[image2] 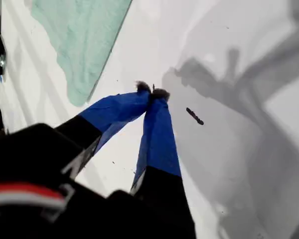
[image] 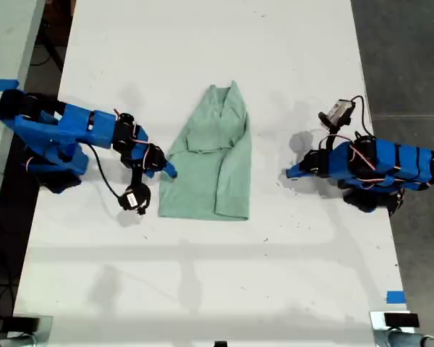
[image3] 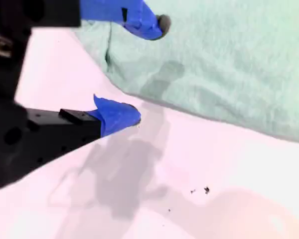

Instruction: Fold t shirt

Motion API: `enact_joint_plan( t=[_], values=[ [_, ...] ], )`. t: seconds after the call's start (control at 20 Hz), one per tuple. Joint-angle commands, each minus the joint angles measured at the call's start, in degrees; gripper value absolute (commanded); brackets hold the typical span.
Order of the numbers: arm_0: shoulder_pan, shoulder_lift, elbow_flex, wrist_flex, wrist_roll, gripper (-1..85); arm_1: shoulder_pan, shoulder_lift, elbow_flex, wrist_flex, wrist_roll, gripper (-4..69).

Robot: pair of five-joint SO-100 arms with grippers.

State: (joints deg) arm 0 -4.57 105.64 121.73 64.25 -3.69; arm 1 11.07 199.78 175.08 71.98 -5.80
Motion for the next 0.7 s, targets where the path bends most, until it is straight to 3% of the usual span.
enact_joint_plan(
  t=[0.0, 0.1, 0.25, 0.35, 0.65],
  values=[
    [1.3, -5.3, -3.9, -1.2, -2.4, 23.3, -0.3, 1.1, 2.9, 0.0, 0.4, 1.1],
    [1.4, -8.2, -5.1, -1.8, -3.5, 18.1, -0.3, 1.1, 2.9, 0.0, 0.4, 1.1],
    [0.8, -12.4, -6.6, -3.6, -3.9, 2.9, -0.3, 1.1, 2.9, 0.0, 0.4, 1.1],
    [0.0, -14.6, -8.8, -2.9, -3.0, -0.2, -0.3, 1.1, 2.9, 0.0, 0.4, 1.1],
    [0.7, -20.1, -37.7, 20.3, -3.4, -0.2, -0.2, 1.1, 2.9, 0.0, 0.4, 1.1]
  ],
)
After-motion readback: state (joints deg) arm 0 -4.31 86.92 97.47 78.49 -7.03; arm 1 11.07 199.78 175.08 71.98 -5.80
